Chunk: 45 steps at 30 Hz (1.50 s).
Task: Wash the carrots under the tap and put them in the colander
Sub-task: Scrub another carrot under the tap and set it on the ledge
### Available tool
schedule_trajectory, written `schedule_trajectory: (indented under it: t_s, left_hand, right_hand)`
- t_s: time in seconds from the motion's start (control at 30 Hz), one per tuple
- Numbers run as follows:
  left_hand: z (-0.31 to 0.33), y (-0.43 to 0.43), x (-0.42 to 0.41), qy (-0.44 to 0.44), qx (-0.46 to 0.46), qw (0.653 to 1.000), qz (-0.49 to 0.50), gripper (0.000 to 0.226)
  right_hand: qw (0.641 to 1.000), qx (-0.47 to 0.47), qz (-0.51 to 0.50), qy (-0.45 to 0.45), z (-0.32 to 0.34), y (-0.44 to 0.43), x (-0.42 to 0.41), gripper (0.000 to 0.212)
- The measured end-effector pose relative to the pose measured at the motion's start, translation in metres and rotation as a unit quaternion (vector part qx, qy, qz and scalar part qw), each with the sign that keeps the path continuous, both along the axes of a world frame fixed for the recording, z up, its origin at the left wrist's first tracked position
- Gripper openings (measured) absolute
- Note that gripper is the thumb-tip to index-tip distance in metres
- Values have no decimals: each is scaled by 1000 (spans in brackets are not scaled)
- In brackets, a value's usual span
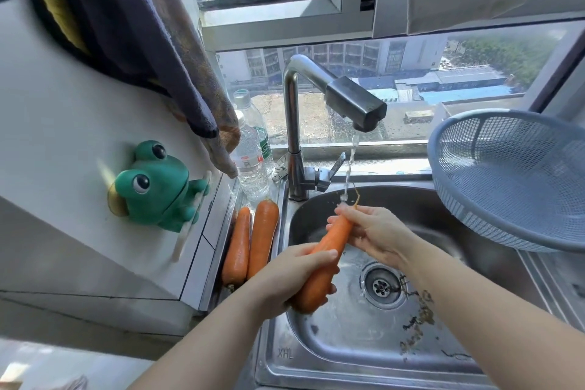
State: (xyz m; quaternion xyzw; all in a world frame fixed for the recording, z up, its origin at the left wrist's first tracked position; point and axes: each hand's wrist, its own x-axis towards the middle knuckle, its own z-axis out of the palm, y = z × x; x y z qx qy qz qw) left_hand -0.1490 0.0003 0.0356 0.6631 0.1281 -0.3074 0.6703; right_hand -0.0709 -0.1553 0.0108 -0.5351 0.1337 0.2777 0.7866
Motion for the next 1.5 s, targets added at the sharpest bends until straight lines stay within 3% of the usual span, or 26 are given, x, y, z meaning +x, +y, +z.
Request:
schedule_trajectory:
  t_s: [0.13,0.27,0.33,0.4,0.47,0.67,0.77,0.9,0.97,1.07,1.23,1.4,1.5]
  left_hand:
    - [4,7,2,29,-28,999,8,25]
    - [3,2,6,25,-18,999,7,21]
    - [2,2,7,29,-24,999,11,22]
    - [1,4,6,36,-35,999,16,24]
    - [0,4,4,35,-39,999,15,26]
    - [2,0,10,25,-19,999,21,23]
    - [1,-1,12,18,-10,1000,9,24]
    - [1,3,10,23,-30,999,12,24]
    - [3,1,11,18,-28,999,11,24]
    - [2,-3,13,14,-4,1000,3,23]
    - [2,3,13,33,-35,999,12,25]
    - [1,-3,16,-27,40,999,-14,24]
    - [1,0,15,-18,26,999,-11,25]
  right_hand:
    - [999,33,17,14,2,-6,3,26]
    - [996,-73,-10,-50,-3,10,-4,14]
    - [992,-95,20,-78,-4,10,-7,18]
    - [992,-72,67,-83,-2,5,-7,25]
    - [991,-51,91,-78,-2,-3,-4,17]
    - [998,-32,13,-56,-7,7,-2,11]
    - [997,-40,36,-47,-3,4,-1,31]
    - [993,55,103,-8,6,-18,5,27]
    - [996,22,89,-23,5,-15,4,21]
    - [992,-87,58,-65,-2,-5,4,31]
    - [991,9,124,-48,8,-20,8,25]
    - [990,-86,59,-94,4,-5,4,18]
    - [992,-49,92,-72,8,-11,7,20]
